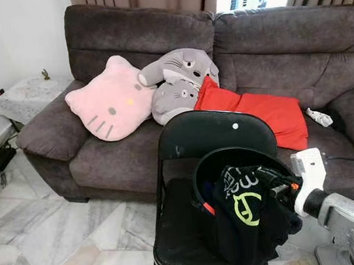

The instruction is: Hang hanger

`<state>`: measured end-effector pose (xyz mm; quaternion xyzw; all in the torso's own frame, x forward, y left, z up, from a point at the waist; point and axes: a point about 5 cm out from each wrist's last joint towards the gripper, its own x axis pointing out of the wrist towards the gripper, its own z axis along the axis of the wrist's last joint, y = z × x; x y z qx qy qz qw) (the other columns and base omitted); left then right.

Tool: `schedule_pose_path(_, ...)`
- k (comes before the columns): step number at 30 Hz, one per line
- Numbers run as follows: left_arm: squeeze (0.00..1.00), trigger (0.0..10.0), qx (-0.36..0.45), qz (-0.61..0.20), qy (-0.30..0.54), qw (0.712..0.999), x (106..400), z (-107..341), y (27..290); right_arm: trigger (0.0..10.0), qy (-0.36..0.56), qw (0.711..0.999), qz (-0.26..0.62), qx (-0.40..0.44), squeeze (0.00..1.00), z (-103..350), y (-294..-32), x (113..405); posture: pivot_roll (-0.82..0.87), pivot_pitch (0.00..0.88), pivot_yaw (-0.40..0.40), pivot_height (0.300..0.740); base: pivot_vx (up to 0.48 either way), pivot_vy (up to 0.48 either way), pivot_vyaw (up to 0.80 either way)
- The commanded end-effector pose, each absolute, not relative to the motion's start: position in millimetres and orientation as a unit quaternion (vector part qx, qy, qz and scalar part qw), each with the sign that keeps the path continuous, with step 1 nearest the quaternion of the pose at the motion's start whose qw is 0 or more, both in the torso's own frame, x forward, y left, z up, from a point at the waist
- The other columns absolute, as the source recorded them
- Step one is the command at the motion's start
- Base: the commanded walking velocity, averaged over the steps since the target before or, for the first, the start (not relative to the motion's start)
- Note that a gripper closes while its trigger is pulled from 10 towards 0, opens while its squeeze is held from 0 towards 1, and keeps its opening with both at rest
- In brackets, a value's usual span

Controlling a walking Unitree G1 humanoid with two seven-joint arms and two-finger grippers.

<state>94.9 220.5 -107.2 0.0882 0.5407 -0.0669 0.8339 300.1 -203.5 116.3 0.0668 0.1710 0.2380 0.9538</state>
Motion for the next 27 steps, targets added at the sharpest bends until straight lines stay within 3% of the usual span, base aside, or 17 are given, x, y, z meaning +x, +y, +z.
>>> schedule_pose_path(1, 0.00, 10.0, 0.086, -0.069, 0.543, 0.833, 92, -108, 219, 0.0, 0.179, 0.952, 0.242, 0.055, 0.00, 110, -201, 302, -0.08, 0.015, -0.035, 0.740, 0.000, 0.000, 0.00)
schedule_pose_path(8, 0.00, 10.0, 0.087, -0.069, 0.544, 0.832, 92, -108, 219, 0.0, 0.140, 0.958, 0.239, 0.068, 0.00, 123, -194, 321, -0.07, 0.016, -0.033, 0.740, 0.000, 0.000, 0.00)
schedule_pose_path(9, 0.00, 10.0, 0.088, -0.069, 0.544, 0.832, 92, -108, 219, 3.5, 0.151, 0.961, 0.224, 0.062, 0.00, 118, -195, 327, -0.07, 0.017, -0.034, 0.740, 0.000, 0.000, 0.00)
schedule_pose_path(10, 0.00, 10.0, 0.088, -0.069, 0.544, 0.832, 92, -108, 219, 3.5, 0.151, 0.961, 0.224, 0.062, 0.00, 118, -195, 327, -0.07, 0.017, -0.034, 0.740, 0.000, 0.000, 0.00)
schedule_pose_path(11, 0.00, 10.0, 0.086, -0.068, 0.544, 0.832, 92, -108, 219, 10.0, 0.161, 0.962, 0.214, 0.059, 0.00, 113, -196, 330, -0.07, 0.017, -0.034, 0.740, 0.000, 0.000, 0.00)
schedule_pose_path(20, 0.00, 10.0, 0.086, -0.070, 0.544, 0.832, 91, -108, 219, 10.0, 0.188, 0.961, 0.193, 0.069, 0.00, 99, -197, 335, -0.07, 0.022, -0.034, 0.740, 0.000, 0.000, 0.00)
schedule_pose_path(21, 0.00, 10.0, 0.086, -0.070, 0.544, 0.832, 91, -108, 219, 10.0, 0.188, 0.960, 0.194, 0.069, 0.16, 98, -197, 335, -0.07, 0.022, -0.035, 0.740, 0.000, 0.000, 0.00)
schedule_pose_path(22, 0.00, 10.0, 0.086, -0.069, 0.544, 0.832, 91, -108, 219, 10.0, 0.188, 0.960, 0.194, 0.069, 0.81, 97, -197, 336, -0.06, 0.022, -0.035, 0.740, 0.000, 0.000, 0.00)
schedule_pose_path(23, 0.00, 10.0, 0.085, -0.069, 0.544, 0.832, 91, -108, 219, 10.0, 0.187, 0.961, 0.194, 0.068, 0.97, 97, -197, 336, -0.06, 0.023, -0.035, 0.740, 0.000, 0.000, 0.00)
schedule_pose_path(27, 0.00, 10.0, 0.085, -0.068, 0.544, 0.832, 91, -108, 219, 10.0, 0.168, 0.966, 0.186, 0.066, 0.98, 105, -201, 339, -0.06, 0.023, -0.035, 0.740, 0.000, 0.000, 0.00)
